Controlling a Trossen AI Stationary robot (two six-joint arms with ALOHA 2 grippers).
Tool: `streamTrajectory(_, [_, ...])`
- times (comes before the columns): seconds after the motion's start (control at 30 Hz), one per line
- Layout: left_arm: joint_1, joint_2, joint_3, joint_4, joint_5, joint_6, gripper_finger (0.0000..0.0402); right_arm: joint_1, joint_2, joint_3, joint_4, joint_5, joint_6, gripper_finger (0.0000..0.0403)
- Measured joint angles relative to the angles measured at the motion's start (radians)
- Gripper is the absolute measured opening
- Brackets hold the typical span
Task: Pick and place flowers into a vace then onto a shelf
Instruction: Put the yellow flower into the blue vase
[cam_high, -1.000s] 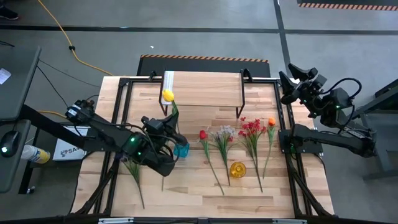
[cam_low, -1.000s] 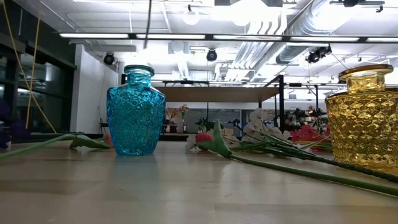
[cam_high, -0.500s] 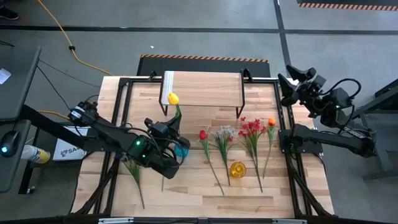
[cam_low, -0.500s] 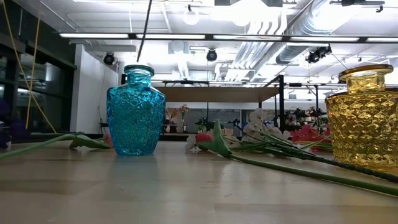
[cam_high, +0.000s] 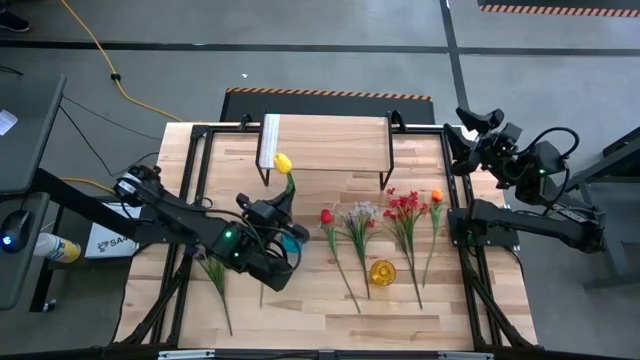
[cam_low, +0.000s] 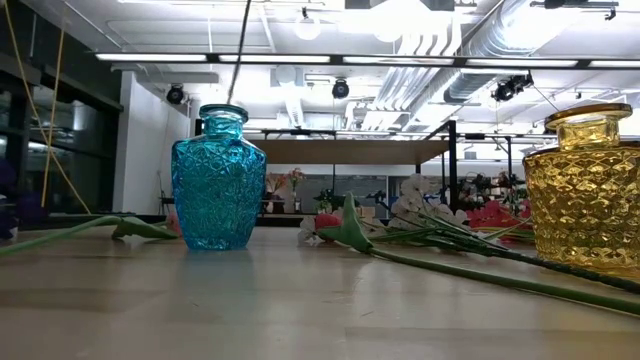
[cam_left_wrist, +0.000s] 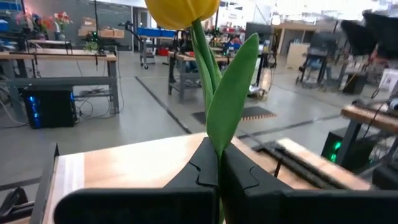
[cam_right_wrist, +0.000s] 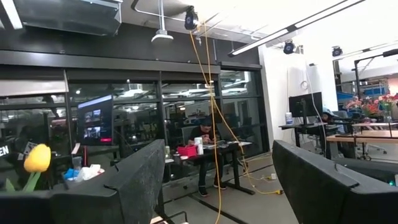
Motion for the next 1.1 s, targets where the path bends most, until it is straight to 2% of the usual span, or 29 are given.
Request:
streamTrajectory(0.5, [0.006,0.054,-0.001,-0.028,0.049,-0.054,0.0030,0.000,0.000,0.000,-0.008,0.000,-0.005,0.0287])
streamTrajectory(0.63, [0.007,0.052,0.000,-0.026,0.112,-0.054,0.0030,0.000,0.000,0.000,-0.008,0.000,-0.006,0.0287])
streamTrajectory(0.87, [0.006,0.052,0.000,-0.027,0.232,-0.054,0.0079,0.000,0.000,0.000,-0.011,0.000,-0.007,0.0287])
streamTrajectory(1.1, [0.006,0.052,0.000,-0.027,0.320,-0.054,0.0066,0.000,0.000,0.000,-0.011,0.000,-0.007,0.0287])
